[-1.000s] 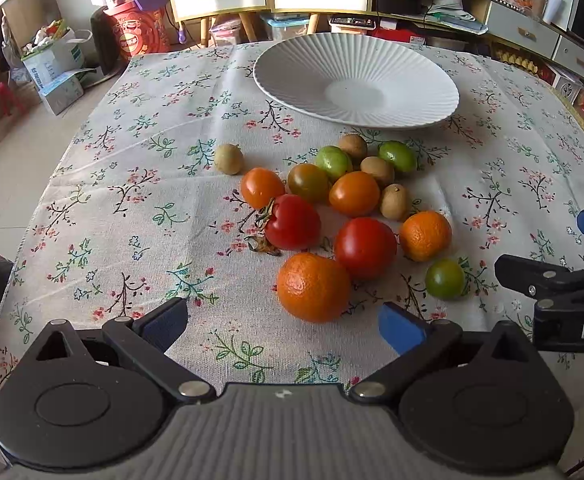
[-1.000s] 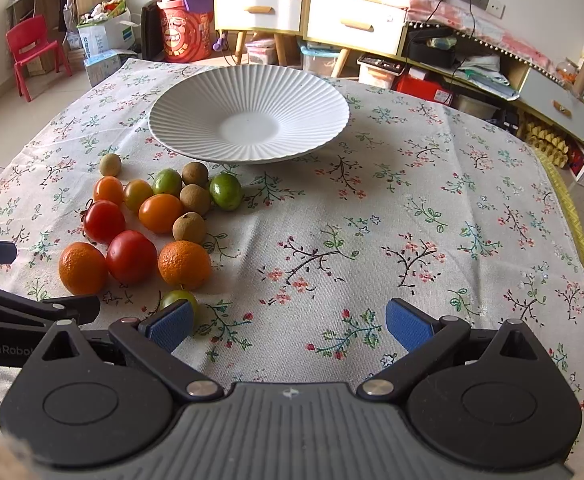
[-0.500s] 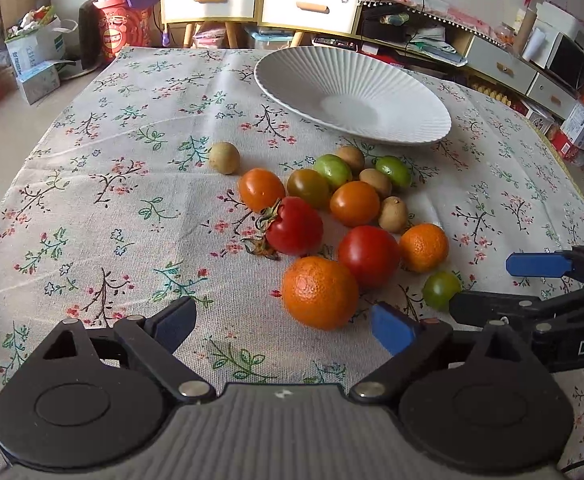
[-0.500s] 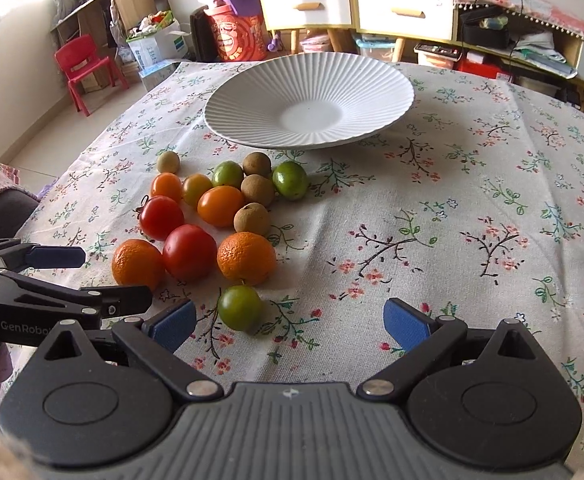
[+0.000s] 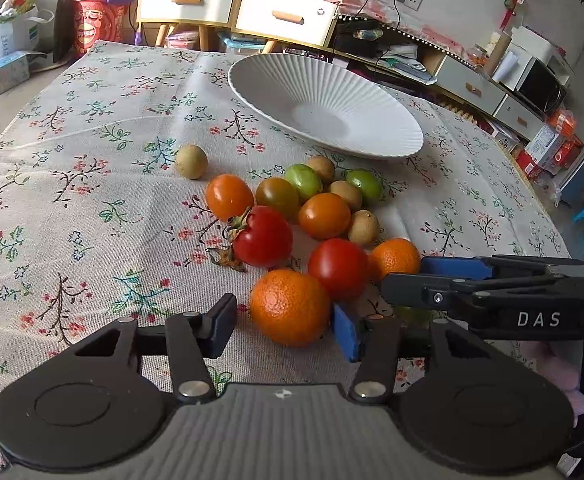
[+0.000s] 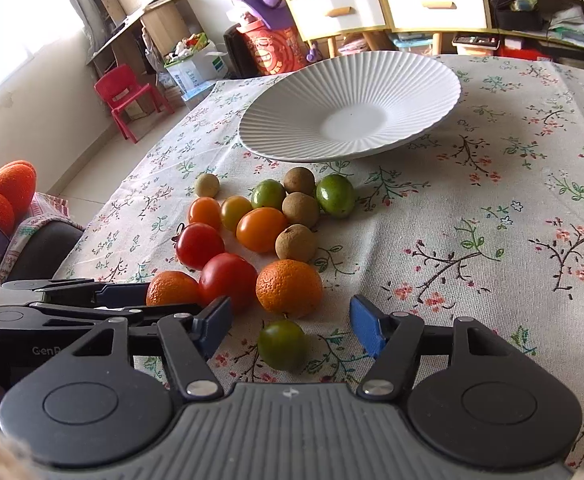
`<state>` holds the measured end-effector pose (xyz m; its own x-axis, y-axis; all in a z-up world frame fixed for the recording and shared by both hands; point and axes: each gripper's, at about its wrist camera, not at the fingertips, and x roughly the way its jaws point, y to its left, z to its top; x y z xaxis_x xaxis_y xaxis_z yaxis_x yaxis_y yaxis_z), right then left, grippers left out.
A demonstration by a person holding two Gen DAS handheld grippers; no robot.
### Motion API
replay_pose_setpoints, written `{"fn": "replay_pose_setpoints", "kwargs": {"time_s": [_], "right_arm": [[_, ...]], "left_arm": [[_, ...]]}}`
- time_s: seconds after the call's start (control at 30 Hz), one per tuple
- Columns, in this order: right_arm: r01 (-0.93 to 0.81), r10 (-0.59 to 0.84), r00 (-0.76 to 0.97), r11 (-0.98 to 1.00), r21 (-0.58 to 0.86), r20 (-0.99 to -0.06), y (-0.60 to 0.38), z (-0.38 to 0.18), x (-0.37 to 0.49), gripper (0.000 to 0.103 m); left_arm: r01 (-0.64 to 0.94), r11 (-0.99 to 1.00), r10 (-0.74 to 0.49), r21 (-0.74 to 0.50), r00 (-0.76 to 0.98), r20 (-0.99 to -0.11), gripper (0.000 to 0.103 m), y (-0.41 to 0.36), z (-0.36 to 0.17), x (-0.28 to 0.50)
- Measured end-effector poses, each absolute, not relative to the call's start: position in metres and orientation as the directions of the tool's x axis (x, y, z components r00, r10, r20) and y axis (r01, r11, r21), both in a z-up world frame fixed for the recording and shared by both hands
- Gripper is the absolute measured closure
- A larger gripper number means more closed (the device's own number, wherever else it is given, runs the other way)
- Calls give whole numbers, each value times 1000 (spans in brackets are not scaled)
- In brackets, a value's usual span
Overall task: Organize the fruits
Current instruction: 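Grasp the large orange with the left tool while the right tool grasps a small orange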
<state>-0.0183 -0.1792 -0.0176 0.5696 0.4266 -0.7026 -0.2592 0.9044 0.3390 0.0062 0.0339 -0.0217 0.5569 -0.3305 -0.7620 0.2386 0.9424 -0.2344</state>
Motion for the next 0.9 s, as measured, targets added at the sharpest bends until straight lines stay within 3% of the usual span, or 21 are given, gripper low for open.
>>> {"fn": "replay_pose_setpoints", "kwargs": {"time_s": [0.23,0.5,0.63,0.9], "right_arm": [[-271,439,577,898,346,-688,-179,-20,-14,56],[-281,436,584,900,333,-685,-177,-20,-13,61],[-289,431,585,902,321,-687,-174,-19,-12,69],[-271,421,602,907,322,-678,-178,-12,-12,70]], "left_arm": [[255,937,-343,-237,561,-753,60,34,-24,9],[240,939,-340,-246,560,-755,61,35,-23,8],[233,940,-340,-250,558,-757,62,37,-23,8],[238,932,-362,-273,566,-741,63,38,-12,5]]}}
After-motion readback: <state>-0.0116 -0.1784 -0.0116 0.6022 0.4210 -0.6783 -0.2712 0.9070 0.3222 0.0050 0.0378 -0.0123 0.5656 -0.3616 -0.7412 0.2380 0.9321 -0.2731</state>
